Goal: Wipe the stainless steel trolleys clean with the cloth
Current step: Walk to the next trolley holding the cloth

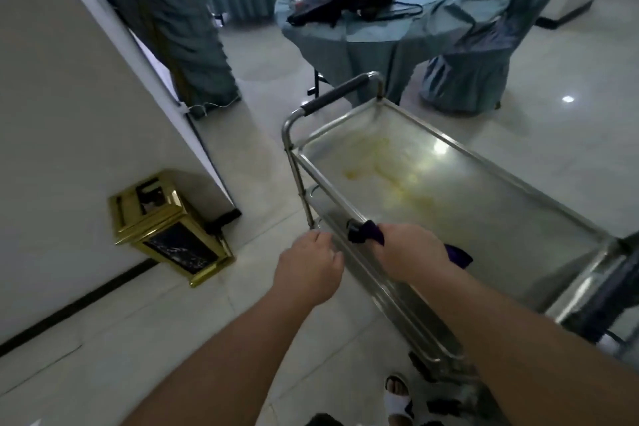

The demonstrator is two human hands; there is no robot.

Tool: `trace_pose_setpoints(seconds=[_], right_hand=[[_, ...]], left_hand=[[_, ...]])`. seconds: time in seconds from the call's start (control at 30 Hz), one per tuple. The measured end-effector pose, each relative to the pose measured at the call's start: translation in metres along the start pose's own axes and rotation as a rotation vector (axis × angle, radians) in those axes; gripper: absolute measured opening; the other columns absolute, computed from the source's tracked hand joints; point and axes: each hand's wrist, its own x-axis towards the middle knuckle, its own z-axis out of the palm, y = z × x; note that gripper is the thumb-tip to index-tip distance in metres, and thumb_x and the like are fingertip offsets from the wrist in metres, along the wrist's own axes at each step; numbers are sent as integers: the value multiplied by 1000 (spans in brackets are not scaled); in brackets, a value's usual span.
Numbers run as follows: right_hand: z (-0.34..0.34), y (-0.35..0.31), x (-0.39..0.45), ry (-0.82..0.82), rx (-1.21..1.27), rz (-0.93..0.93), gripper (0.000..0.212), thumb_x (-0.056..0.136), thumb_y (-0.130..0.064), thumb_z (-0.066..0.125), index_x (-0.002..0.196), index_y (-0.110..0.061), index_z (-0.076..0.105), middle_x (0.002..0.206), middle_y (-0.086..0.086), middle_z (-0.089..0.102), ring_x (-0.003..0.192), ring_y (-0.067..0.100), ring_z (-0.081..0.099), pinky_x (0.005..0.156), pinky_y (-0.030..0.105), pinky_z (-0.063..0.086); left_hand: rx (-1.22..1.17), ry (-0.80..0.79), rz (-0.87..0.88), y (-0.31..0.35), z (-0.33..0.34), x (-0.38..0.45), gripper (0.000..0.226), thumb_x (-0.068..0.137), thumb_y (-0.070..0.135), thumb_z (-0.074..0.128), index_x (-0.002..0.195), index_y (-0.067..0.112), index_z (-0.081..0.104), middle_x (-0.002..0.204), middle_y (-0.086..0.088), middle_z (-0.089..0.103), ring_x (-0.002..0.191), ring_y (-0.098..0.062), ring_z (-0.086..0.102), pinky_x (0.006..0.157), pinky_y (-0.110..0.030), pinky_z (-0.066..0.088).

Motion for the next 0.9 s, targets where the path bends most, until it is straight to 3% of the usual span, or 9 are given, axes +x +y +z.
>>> trace_pose_setpoints(seconds=[0.13, 0.37, 0.53, 0.6, 0.7, 0.9], right_hand=[[-11, -20, 38, -20, -48, -50, 26, 104, -47, 40, 103, -28, 58, 85, -5, 62, 77, 23, 64, 71, 36, 56], [-19, -59, 106, -49, -110, -55, 29, 105, -47, 40, 100, -25, 58, 79, -5, 60, 74, 20, 64, 68, 35, 57], [-17, -94, 171, -30, -87, 18, 29, 106, -46, 40, 107, -29, 63, 84, -5, 64, 77, 19, 66, 74, 39, 60], [-20, -112, 194, -24, -61, 65, 31, 107, -46, 37, 111, -32, 63, 86, -5, 65, 74, 17, 65, 68, 34, 58], [-24, -136, 222, 29, -21, 152, 30, 106, -48, 40, 101, -27, 60, 77, -5, 64, 65, 13, 62, 54, 29, 47], [-30, -154, 254, 76, 79, 297, 27, 104, -50, 44, 94, -30, 59, 77, -6, 65, 66, 14, 64, 64, 37, 58]], left_hand=[[-21, 20, -75, -18, -18, 22, 57, 107, 49, 37, 158, 24, 41, 163, 0, 42, 149, -22, 38, 120, -44, 35], [-29, 41, -109, -69, -38, 83, 52, 106, 49, 40, 151, 25, 46, 156, 1, 46, 144, -21, 42, 112, -42, 39], [-57, 24, -10, -124, -59, 151, 58, 106, 48, 39, 158, 22, 40, 165, -2, 39, 151, -22, 35, 120, -42, 32], [-42, 4, 45, -148, -72, 178, 60, 106, 48, 39, 160, 23, 38, 166, -2, 37, 152, -23, 33, 121, -43, 31], [-28, -16, 95, -180, -91, 213, 56, 105, 48, 41, 155, 23, 42, 161, -1, 44, 147, -22, 40, 115, -42, 36], [13, -66, 183, -208, -114, 277, 52, 104, 46, 42, 151, 23, 46, 156, -1, 47, 142, -23, 44, 111, -44, 40]])
